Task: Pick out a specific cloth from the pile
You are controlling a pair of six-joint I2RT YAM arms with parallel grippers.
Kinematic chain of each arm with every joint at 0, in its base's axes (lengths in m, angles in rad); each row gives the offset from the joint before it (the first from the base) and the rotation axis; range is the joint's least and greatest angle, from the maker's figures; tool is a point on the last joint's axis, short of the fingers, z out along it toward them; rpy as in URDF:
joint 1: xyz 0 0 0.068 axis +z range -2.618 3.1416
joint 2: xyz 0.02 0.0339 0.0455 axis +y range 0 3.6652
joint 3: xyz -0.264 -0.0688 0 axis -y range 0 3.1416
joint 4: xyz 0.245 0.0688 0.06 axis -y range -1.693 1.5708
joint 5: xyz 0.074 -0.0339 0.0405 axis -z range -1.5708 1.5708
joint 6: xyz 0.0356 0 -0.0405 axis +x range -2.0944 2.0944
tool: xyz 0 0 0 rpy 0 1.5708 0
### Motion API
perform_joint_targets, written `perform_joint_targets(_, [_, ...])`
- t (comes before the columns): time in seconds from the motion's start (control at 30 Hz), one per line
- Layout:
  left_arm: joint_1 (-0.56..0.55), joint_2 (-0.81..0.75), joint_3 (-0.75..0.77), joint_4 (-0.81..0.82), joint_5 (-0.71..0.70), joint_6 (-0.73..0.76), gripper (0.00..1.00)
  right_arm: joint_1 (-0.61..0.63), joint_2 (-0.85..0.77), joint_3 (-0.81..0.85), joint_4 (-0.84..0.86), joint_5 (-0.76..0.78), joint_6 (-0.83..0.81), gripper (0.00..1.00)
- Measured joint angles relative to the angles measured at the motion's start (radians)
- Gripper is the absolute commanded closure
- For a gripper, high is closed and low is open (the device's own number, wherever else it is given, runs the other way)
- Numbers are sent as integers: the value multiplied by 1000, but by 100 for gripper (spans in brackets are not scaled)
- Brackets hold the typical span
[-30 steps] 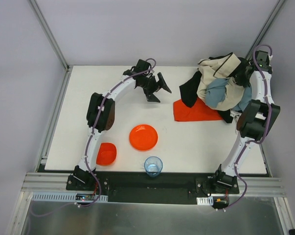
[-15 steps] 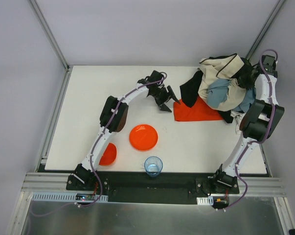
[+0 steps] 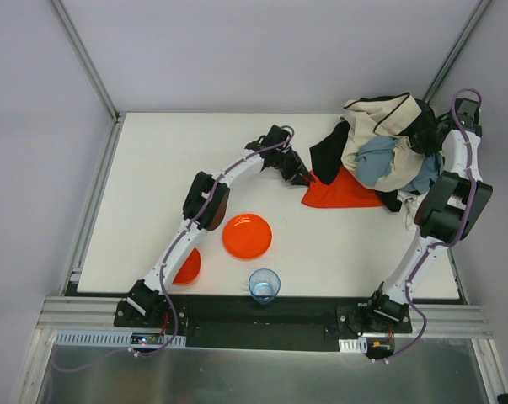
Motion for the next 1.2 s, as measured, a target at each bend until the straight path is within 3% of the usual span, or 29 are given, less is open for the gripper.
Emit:
perform_joint_targets(0.1, [-6,14,0,30,10,-8,99,-5,0,-2,0,-12,0,99])
perform_joint_targets(0.13, [-7,14,0,39,12,-10,100,-6,0,-2,0,-16,0,99])
perform_joint_targets(0.27, [-5,6,-25,71,15,9,100,-11,0,-2,0,-29,0,99])
perform_joint_targets(0.5, [29,-129,-229,99,25,103,100,-19,8,5,-1,-55,3,99])
perform_joint_targets(0.9, [174,-621,-575,117,-28,316,100,-42,14,50,-34,-96,19,99])
perform_joint_targets(1.2, [272,-809,-604,93,-139,400,100,-63,14,71,-56,-126,31,99])
